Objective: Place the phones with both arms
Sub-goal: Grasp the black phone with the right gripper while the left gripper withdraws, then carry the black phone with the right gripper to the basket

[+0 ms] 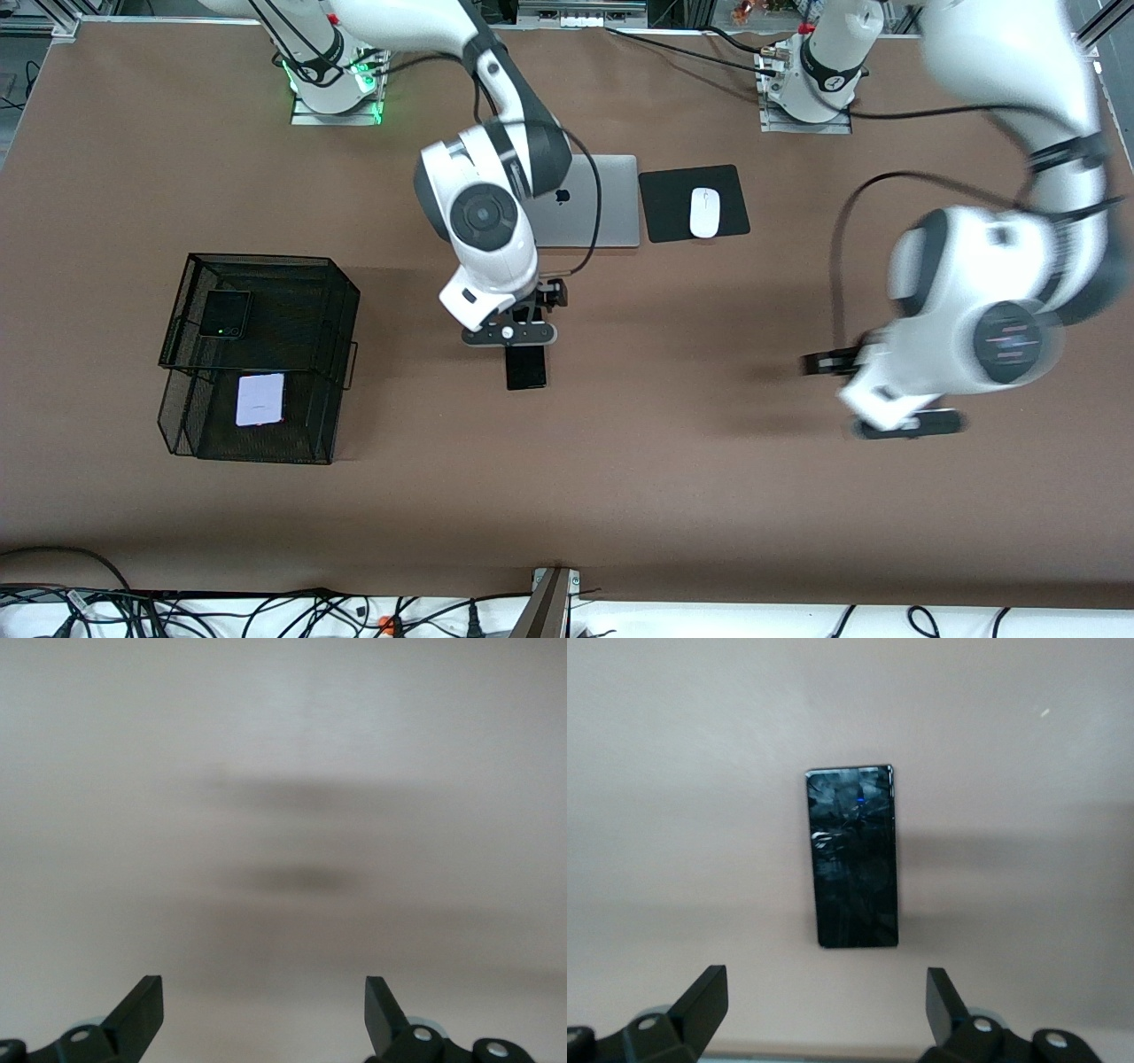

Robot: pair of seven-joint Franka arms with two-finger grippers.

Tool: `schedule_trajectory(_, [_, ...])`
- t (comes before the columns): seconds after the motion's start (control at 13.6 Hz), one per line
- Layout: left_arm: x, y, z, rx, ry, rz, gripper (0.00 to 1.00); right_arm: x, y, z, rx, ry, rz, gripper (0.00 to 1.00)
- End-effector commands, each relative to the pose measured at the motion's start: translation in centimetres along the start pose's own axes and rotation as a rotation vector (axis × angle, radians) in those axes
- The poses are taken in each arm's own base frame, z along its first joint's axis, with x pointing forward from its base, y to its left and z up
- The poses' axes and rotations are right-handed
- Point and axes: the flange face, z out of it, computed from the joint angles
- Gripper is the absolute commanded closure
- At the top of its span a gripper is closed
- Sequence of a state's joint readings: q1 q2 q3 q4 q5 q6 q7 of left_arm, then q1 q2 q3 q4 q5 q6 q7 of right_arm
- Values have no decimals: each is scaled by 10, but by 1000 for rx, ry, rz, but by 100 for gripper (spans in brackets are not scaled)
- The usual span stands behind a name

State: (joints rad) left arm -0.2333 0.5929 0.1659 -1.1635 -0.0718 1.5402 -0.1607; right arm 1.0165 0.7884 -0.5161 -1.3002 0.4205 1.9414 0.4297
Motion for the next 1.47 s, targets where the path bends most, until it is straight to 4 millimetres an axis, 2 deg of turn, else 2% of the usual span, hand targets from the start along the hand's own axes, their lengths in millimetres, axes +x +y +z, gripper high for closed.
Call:
schedule_trajectory(0.0, [-34, -38, -37, 15, -23, 61, 0, -8, 7, 48, 22, 5, 17, 1])
schedule_trajectory(0.15, [-52, -55, -59, 19, -37, 96, 0, -10, 6, 79, 21, 28, 20, 1])
schedule_trajectory(0.29, [-71, -72, -79, 7, -44, 112, 0, -11, 6, 93, 10, 28, 16, 1])
schedule_trajectory(0.37, [-83, -76, -86, -2, -44, 132, 0, -10, 7, 93, 9, 29, 5, 1])
schedule_trajectory(0.66, [-129, -93, -91, -30, -1, 137, 0, -5, 7, 110, 6, 76, -3, 1])
schedule_trajectory(1.11, [-130, -108, -91, -36, 11, 113, 0, -1, 10, 128, 1, 104, 0, 1])
schedule_trajectory(1.4, [-136, -116, -99, -57, 28, 104, 0, -2, 10, 138, -1, 113, 10, 1])
